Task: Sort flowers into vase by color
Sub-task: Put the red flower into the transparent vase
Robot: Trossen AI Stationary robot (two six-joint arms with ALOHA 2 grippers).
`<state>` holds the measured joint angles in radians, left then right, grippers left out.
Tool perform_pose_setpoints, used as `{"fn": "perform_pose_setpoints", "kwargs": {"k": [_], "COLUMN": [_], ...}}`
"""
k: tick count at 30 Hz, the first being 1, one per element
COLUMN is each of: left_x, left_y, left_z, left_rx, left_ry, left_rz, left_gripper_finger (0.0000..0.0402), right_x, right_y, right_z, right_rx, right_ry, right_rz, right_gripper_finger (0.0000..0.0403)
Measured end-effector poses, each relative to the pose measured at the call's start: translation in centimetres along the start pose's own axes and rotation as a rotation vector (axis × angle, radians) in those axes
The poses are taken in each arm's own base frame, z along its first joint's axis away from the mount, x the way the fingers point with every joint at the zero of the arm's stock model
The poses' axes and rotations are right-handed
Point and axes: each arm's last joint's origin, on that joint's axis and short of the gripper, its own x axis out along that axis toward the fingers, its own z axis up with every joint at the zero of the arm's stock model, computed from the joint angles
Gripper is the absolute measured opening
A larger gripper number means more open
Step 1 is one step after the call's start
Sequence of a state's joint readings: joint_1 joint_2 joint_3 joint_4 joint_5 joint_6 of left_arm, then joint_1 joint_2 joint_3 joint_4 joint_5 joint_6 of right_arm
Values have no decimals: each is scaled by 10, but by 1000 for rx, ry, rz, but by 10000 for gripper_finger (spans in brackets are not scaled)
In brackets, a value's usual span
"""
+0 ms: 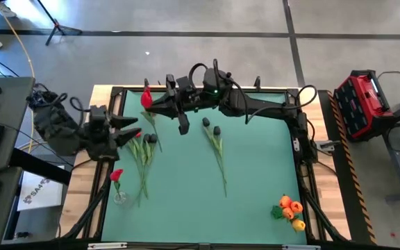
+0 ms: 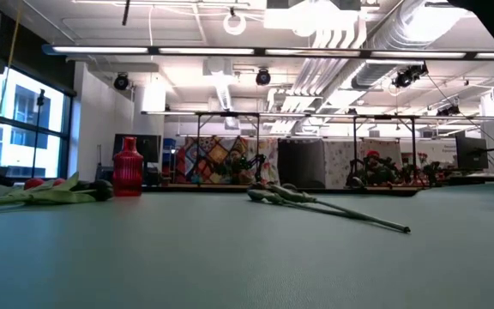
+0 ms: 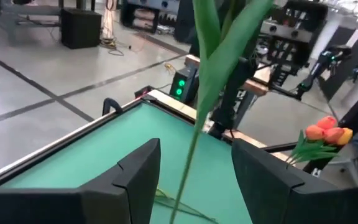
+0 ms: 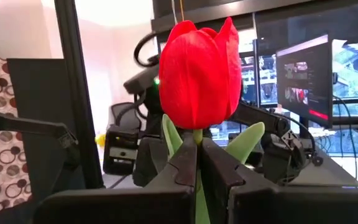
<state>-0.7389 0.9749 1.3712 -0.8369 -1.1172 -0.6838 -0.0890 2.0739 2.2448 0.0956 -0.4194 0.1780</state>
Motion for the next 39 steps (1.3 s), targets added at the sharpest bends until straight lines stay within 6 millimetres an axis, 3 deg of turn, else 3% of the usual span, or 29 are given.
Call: {"fn": "perform_pose_setpoints", "kwargs": {"k": [7,12,19,31,39], "left_x": [32,45,46,36,35], "left_y": [-11,-19,-24,-12,-11], "left_z": [-5,-5,0,9,10], "left_rx": [35,71,88,66,79], "left_ry": [82,78,53,9,1], "left_rz": [-3,-27,-71,-49,-41], "left_gripper_finger": [188,185,127,15,4], "right_x": [3,3,3,3,-1], "right_y": [7,9,10,9,0], "right_z": [0,2,2,0,-2], "right_rx": [1,22,41,68,150], "right_ry": [-13,-24,-20,4,43], "right_rz": [23,55,76,90,75], "right_gripper_finger": [0,0,0,0,39]}}
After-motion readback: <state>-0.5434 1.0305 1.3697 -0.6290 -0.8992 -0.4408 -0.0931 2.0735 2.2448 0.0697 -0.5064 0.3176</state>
